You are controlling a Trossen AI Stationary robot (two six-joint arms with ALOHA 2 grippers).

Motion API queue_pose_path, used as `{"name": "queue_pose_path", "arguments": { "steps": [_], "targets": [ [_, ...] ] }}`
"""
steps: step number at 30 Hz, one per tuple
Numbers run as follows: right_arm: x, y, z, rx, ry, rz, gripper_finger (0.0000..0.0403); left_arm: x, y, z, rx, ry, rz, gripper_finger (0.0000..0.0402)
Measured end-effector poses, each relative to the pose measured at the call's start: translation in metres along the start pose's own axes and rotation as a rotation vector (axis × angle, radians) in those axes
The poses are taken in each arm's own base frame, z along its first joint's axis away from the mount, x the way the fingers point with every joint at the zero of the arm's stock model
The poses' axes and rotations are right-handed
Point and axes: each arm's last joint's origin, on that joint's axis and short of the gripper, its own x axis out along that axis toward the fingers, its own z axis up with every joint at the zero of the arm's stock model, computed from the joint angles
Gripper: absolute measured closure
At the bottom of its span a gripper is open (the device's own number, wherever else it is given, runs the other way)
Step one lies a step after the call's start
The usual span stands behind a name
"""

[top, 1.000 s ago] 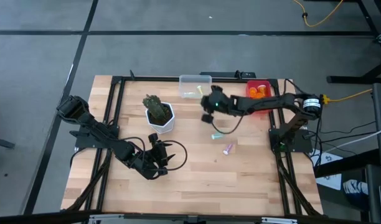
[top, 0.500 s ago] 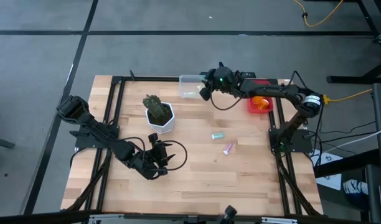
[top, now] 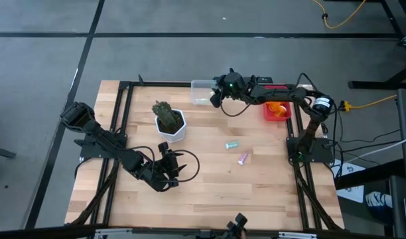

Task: Pick and place medicine bottles into bin by pill shape (circle, oval)
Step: Put the small green pill bottle into the white bin

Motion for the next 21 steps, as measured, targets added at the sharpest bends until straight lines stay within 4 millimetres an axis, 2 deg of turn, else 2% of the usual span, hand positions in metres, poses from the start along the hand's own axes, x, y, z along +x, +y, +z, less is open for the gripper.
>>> {"name": "queue_pose_path", "arguments": {
  "steps": [5, 10, 17, 21],
  "targets": [
    [0.0, 0.0, 0.002, 0.002, -0.007, 0.002, 0.0227, 0.0, 0.0, 0.0, 0.003, 0.0, 0.0, 0.0191],
    [-0.011, 0.001, 0.018, 0.006, 0.0, 0.058, 0.0216, 0.0, 0.0, 0.0, 0.015, 0.0, 0.0, 0.0191],
    [-0.046, 0.011, 0.033, 0.058, 0.249, 0.275, 0.0228, 0.0, 0.0, 0.0, 0.013, 0.0, 0.0, 0.0191],
    [-0.072, 0.021, 0.024, 0.044, 0.454, 0.377, 0.0238, 0.0, 0.0, 0.0, 0.006, -0.001, -0.001, 0.0191]
  ]
}}
